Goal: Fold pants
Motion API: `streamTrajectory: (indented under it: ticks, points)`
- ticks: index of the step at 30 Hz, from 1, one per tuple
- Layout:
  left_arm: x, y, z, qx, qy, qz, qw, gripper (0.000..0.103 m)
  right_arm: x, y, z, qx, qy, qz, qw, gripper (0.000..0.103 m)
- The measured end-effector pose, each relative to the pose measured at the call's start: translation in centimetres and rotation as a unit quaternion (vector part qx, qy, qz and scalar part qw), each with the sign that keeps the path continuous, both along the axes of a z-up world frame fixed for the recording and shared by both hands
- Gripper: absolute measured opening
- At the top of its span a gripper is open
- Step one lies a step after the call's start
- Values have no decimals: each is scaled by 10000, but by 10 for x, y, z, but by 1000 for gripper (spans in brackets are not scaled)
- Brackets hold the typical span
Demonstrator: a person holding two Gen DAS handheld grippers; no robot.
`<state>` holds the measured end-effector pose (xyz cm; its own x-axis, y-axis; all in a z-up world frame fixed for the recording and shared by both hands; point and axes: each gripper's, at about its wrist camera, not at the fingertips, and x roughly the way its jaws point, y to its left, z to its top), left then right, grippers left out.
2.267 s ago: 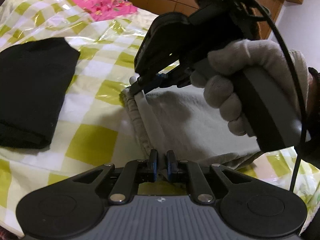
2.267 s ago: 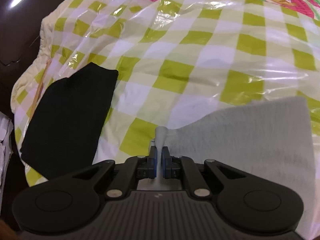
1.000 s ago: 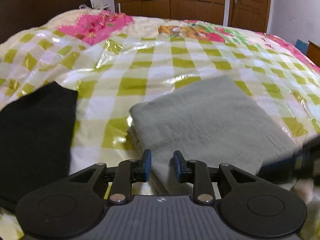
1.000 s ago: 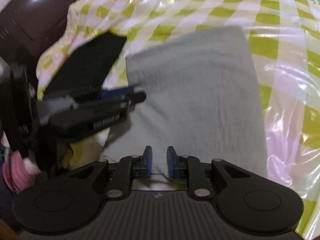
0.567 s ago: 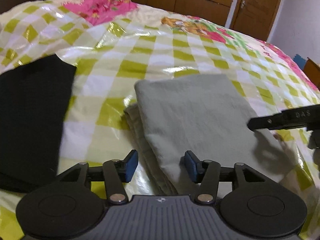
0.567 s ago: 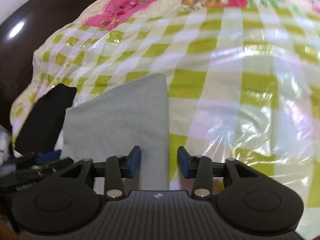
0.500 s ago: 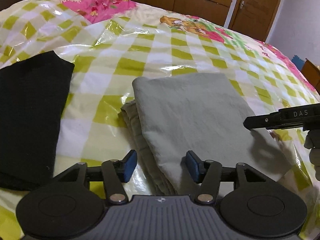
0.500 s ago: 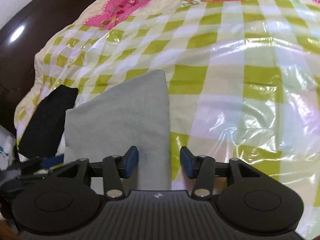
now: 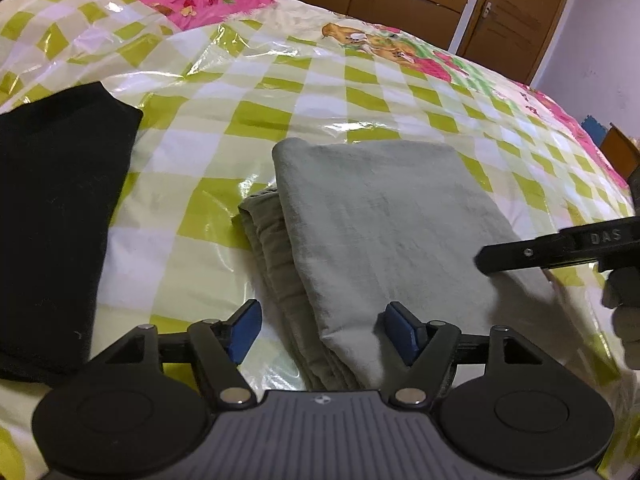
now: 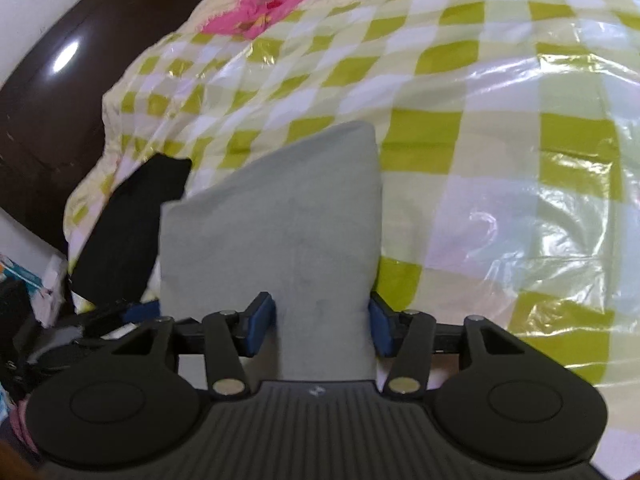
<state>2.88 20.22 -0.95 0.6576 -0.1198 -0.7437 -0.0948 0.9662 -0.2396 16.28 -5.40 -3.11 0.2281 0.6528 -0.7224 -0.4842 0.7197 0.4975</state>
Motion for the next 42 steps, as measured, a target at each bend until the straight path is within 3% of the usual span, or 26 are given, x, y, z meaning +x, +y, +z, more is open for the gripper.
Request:
streamTrajectory:
  ticks: [4, 6, 9, 11, 19, 29, 32, 35, 37, 42]
  points:
    - [2, -1, 0, -211, 23, 6, 9998, 74, 10, 0, -7, 252, 327, -192, 9990, 51]
    - [3, -7, 2, -154, 2, -49, 9999, 71, 9, 1, -4, 179, 269, -213, 9993, 31]
    - [4, -16, 6, -40, -29, -103, 9999, 64, 4, -3, -1, 186, 252, -245, 9992, 17]
    - [7, -24, 10, -62, -61, -228, 9997, 61, 1, -11, 3, 197, 223, -286, 9991, 14]
    - [38, -92, 10, -55, -157, -1157, 9931, 59, -12, -74, 21, -60, 125, -797, 9967, 13]
    - [72, -194, -2, 100, -187, -2356, 9716, 60, -28, -176, 37, -581, -126, -1879, 9804, 13]
    - [73, -208, -3, 166, -202, -2436, 9695, 62, -36, -201, 34, -592, -88, -2144, 9749, 14]
    - [70, -204, 2, 211, -181, -2340, 9718, 64, -44, -213, 30, -736, -86, -2252, 9715, 26]
    - [71, -198, 10, 281, -215, -2183, 9752, 64, -51, -220, 32, -776, -179, -2403, 9674, 28]
    - [76, -189, 36, 442, -527, -1903, 9793, 64, -74, -234, 58, -743, -872, -2739, 9549, 28]
